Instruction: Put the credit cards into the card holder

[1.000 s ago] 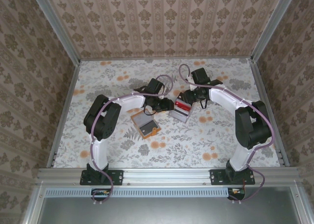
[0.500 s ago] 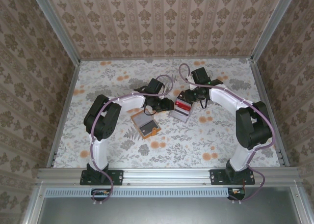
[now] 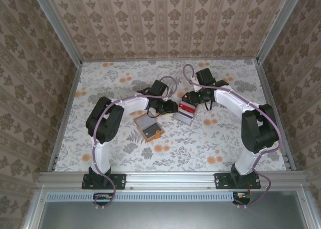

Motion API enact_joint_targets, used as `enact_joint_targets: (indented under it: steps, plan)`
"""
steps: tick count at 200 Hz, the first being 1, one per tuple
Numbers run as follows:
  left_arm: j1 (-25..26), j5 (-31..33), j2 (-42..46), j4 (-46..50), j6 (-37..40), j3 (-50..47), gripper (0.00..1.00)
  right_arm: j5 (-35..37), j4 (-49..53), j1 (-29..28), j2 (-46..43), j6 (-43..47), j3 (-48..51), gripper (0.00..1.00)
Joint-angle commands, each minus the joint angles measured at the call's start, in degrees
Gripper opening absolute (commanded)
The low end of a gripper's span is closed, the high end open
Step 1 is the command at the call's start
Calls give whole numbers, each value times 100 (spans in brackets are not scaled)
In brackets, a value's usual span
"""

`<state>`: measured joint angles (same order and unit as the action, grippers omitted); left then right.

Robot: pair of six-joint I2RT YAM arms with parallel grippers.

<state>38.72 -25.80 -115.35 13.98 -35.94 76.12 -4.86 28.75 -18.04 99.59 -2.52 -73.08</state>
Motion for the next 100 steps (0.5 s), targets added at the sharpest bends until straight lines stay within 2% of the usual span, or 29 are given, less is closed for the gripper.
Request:
enact_joint_targets:
  steps: [1,38,100]
  plan:
    - [36,127,-242,560,24,30,40,278,26,76,-287,24,-130,15]
    - [36,129,-242,561,8,3,40,165,-137,84,-551,-70,11,12]
    - [20,16,-40,648,0,109,41,-533,-317,206,-935,-364,230,6]
